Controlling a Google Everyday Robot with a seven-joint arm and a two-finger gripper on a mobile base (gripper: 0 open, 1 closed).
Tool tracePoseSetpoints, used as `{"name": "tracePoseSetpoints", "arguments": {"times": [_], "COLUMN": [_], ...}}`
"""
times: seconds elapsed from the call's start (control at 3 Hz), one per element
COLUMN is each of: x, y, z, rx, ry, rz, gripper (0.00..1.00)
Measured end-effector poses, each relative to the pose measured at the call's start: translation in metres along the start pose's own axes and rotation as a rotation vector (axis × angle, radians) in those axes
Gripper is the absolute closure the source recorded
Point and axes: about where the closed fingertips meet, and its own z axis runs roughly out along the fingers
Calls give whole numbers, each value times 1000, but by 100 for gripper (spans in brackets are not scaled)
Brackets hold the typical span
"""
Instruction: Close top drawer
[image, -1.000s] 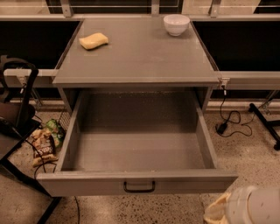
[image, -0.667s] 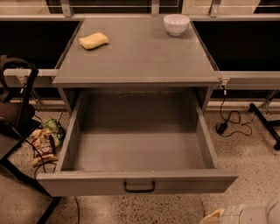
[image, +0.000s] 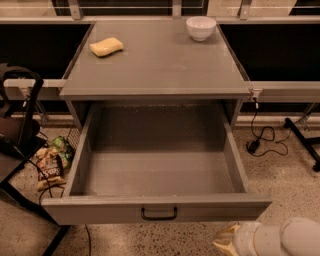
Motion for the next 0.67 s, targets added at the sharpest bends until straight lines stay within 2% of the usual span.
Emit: {"name": "tracePoseSetpoints", "arguments": {"times": [0.33, 0.67], "x": [-16, -17], "y": [-13, -13], "z": [18, 19], "rx": [3, 2], "ry": [-48, -49], "rz": [-17, -19], "gripper": [100, 100]}}
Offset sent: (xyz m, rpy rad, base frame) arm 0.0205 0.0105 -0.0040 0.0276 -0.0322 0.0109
